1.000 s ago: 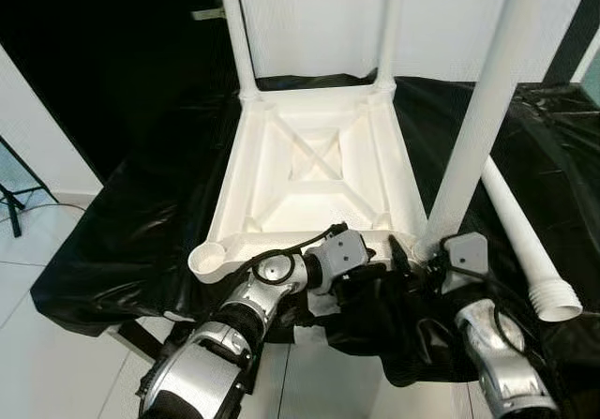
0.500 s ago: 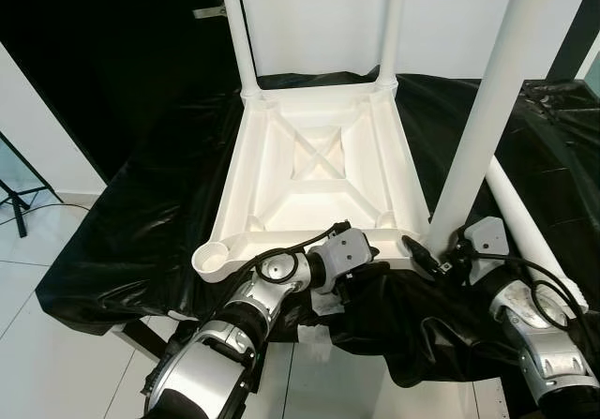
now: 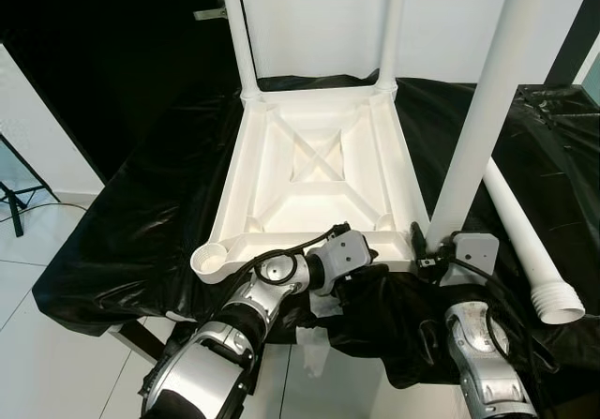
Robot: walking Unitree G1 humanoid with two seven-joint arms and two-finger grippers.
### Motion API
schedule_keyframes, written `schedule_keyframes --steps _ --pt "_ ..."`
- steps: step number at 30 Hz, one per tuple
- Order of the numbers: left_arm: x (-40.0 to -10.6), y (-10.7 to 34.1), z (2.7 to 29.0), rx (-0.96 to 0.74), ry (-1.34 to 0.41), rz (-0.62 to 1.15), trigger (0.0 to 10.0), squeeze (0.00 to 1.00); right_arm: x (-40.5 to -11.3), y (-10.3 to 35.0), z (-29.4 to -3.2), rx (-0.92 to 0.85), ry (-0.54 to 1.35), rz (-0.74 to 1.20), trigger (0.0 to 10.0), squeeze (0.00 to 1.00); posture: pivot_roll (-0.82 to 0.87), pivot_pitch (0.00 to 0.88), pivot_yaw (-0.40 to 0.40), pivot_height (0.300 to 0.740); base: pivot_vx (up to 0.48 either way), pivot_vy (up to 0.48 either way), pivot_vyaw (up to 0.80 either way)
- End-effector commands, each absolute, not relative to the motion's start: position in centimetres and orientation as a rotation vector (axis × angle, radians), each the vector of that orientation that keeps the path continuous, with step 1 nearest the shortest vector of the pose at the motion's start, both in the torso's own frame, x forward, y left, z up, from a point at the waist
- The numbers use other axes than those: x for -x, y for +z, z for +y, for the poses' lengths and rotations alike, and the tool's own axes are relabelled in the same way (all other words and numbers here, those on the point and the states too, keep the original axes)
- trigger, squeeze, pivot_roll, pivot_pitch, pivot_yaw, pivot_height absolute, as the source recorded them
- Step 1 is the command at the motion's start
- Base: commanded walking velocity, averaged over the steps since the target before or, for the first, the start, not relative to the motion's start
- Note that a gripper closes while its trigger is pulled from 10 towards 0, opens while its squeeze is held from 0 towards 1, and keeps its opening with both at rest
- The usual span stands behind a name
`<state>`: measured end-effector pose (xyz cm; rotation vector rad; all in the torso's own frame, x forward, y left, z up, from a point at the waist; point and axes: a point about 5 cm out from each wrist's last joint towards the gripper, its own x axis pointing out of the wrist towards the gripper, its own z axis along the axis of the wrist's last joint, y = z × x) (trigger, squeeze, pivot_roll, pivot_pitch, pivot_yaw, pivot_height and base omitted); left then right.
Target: Building children table
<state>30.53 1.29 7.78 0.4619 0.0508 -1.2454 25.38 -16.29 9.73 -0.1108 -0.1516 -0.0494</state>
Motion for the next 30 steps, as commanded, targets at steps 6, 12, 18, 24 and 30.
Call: schedule_keyframes --steps 6,12,18,24,30 --pt "-29.2 4.2 2.7 -0.496 -1.222 0.249 10.0 0.00 -25.3 7.9 -14.8 0.161 -0.004 -0.065 0.0 0.00 -0.11 0.000 0.059 0.740 0.000 0.000 0.00" --pt "-29.2 4.2 2.4 -0.492 -1.224 0.244 10.0 0.00 -25.4 7.7 -12.8 0.140 0.134 -0.057 10.0 1.00 -0.11 0.000 0.053 0.740 0.000 0.000 0.00" --pt "-29.1 4.1 2.7 -0.491 -1.219 0.248 10.0 0.00 -25.5 7.8 -13.0 0.162 0.226 -0.043 10.0 1.00 -0.11 0.000 0.053 0.740 0.000 0.000 0.00" --pt "-29.1 4.0 2.7 -0.488 -1.218 0.252 10.0 0.00 -26.7 8.9 -15.5 0.213 0.358 -0.027 10.0 0.00 -0.11 0.000 0.054 0.740 0.000 0.000 0.00" --pt "-29.1 4.1 2.5 -0.486 -1.222 0.249 10.0 0.00 -26.7 9.8 -16.5 0.263 0.534 -0.008 5.8 0.00 -0.12 0.000 0.056 0.740 0.000 0.000 0.00"
